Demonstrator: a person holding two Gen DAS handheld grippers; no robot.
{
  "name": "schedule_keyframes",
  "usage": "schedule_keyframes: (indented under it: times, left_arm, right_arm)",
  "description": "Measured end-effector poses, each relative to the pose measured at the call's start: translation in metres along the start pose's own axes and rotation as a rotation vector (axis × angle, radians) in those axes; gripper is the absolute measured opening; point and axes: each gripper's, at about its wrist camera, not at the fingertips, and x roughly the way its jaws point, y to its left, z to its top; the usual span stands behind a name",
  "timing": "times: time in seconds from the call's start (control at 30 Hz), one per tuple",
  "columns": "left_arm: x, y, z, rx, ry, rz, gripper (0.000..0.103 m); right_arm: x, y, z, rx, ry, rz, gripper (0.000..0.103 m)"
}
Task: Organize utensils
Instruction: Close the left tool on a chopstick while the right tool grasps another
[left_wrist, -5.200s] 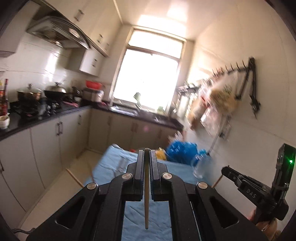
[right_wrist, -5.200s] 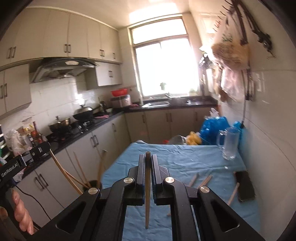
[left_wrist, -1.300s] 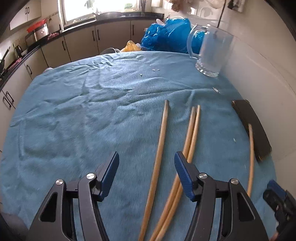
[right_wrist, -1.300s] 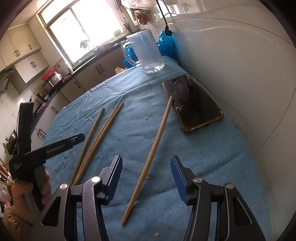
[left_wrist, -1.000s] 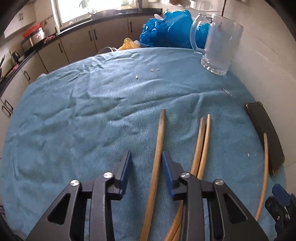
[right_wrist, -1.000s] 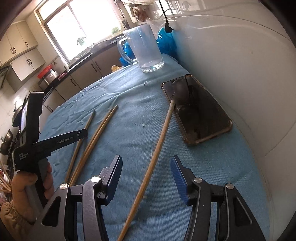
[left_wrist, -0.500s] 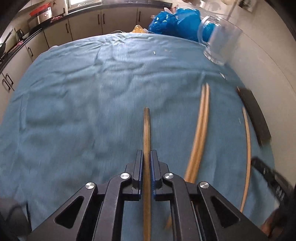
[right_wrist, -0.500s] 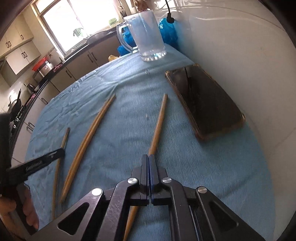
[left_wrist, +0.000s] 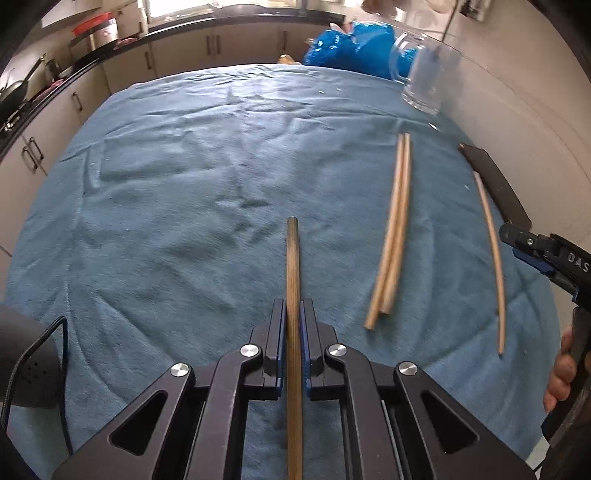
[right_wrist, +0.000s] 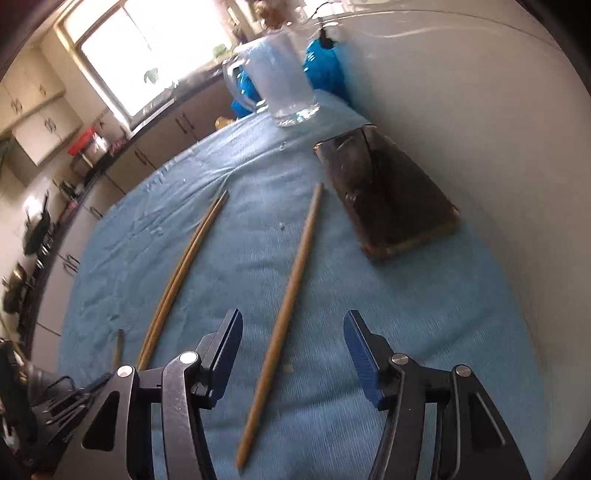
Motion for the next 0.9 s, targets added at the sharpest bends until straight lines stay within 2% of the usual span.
schedule_keyframes:
  times: [0.03, 0.07, 0.1, 0.17, 0.33, 0.5, 0.53, 0.6, 0.63, 0.67, 0.73, 0.83, 0.9]
  left_arm:
    - [0.001, 0.000, 0.001, 0.000, -0.002, 0.004, 0.007]
    - [0.001, 0.001, 0.002, -0.003, -0.003, 0.007, 0.007]
    - [0.002, 0.002, 0.003, -0.007, -0.002, 0.005, 0.007]
    - [0.000, 0.005, 0.000, -0.021, 0.000, -0.009, 0.007]
    - [-0.007, 0.017, -0.013, -0.078, 0.039, -0.085, 0.007]
    - [-0.015, 0.026, -0.030, -0.105, 0.085, -0.151, 0.007]
    - [-0.016, 0.027, -0.032, -0.109, 0.095, -0.164, 0.007]
    - [-0.018, 0.026, -0.032, -0.102, 0.098, -0.178, 0.007]
    - [-0.020, 0.024, -0.030, -0.089, 0.086, -0.170, 0.007]
    - [-0.022, 0.023, -0.028, -0.080, 0.075, -0.155, 0.008]
    - [-0.021, 0.021, -0.021, -0.075, 0.062, -0.132, 0.008]
    - [-0.010, 0.015, -0.009, -0.044, 0.094, -0.100, 0.009]
    - [-0.001, 0.012, -0.002, -0.021, 0.122, -0.086, 0.009]
  right_arm:
    - [0.006, 0.008, 0.004, -0.027, 0.007, -0.005, 0.059]
    - [0.012, 0.015, 0.006, -0.056, 0.014, -0.017, 0.051]
    - [0.017, 0.020, 0.007, -0.080, 0.022, -0.037, 0.029]
    - [0.026, 0.028, 0.008, -0.112, 0.017, -0.101, 0.010]
    - [0.012, 0.024, -0.007, -0.069, 0.063, -0.065, 0.009]
    - [-0.023, 0.018, -0.061, -0.083, 0.175, -0.001, 0.011]
    - [-0.031, 0.019, -0.071, -0.102, 0.177, 0.008, 0.014]
    - [-0.040, 0.020, -0.079, -0.127, 0.198, 0.039, 0.030]
    - [-0.041, 0.021, -0.079, -0.133, 0.215, 0.057, 0.047]
    - [-0.042, 0.021, -0.077, -0.141, 0.216, 0.055, 0.052]
    - [-0.042, 0.023, -0.068, -0.171, 0.181, 0.008, 0.052]
    - [-0.028, 0.024, -0.047, -0.177, 0.175, -0.028, 0.052]
    - [-0.015, 0.026, -0.034, -0.185, 0.197, -0.041, 0.046]
